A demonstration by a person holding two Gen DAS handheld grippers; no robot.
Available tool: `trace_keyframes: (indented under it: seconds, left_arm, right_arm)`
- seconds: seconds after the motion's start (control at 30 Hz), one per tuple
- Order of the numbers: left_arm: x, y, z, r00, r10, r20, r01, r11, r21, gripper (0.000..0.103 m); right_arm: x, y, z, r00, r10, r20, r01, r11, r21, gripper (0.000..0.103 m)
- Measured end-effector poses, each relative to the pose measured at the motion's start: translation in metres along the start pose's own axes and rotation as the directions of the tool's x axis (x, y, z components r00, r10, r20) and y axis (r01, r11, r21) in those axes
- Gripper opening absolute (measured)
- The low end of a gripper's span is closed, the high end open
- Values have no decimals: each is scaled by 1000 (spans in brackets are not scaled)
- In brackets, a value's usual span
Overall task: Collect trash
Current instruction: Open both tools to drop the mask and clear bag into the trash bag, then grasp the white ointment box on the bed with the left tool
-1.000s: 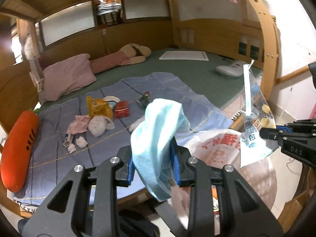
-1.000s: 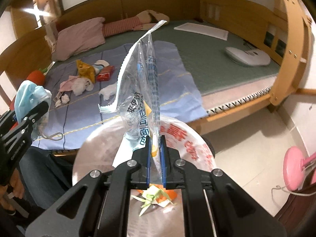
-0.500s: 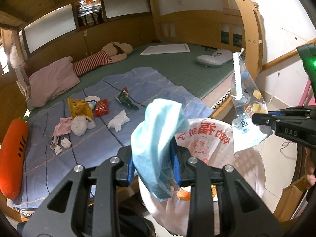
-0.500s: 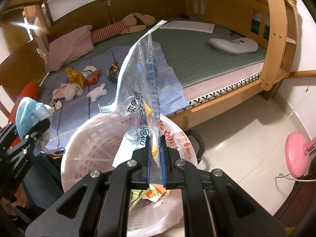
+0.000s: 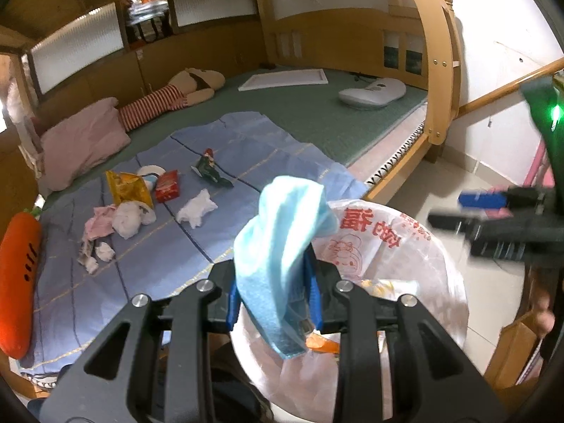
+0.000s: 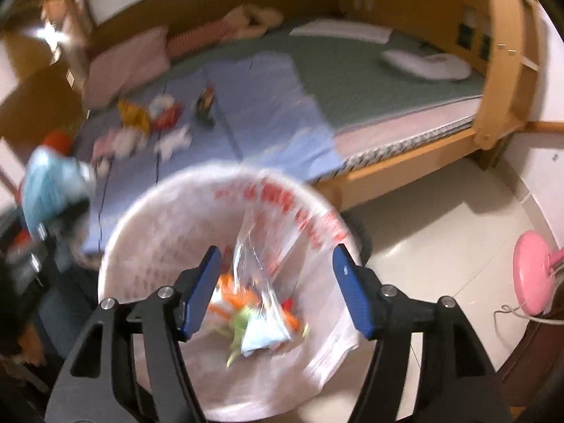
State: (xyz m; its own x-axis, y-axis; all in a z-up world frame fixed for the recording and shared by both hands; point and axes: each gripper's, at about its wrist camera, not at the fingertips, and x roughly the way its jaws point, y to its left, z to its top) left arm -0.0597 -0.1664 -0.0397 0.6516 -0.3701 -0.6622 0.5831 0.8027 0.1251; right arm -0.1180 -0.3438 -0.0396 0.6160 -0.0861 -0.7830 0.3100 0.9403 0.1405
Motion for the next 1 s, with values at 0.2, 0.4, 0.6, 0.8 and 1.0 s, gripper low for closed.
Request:
trace_keyframes:
  seconds: [0.2, 0.4, 0.6, 0.8, 1.0]
  left_arm:
    - [14, -10, -8, 973, -215, -80, 217, 976, 9, 84]
    - [20, -8, -12, 971, -223, -86, 226, 974, 26, 91]
    - [30, 30, -10, 982, -181, -56, 177, 981, -80, 91]
    - [62, 132, -14, 992, 34, -118, -66, 956, -287, 78]
    - [96, 278, -34, 941, 213, -264, -313, 846, -432, 73]
  right_arm:
    - [-2, -29, 5, 1000, -9, 19, 6, 990, 138, 66]
    - [9, -22, 12, 1000, 4, -4, -4, 990, 140, 66]
    - [27, -3, 26, 1000, 6, -30, -2, 994, 108, 69]
    - [54, 34, 52, 997, -2, -82, 4, 1000, 22, 69]
    - [81, 98, 93, 994, 24, -104, -35, 993, -113, 69]
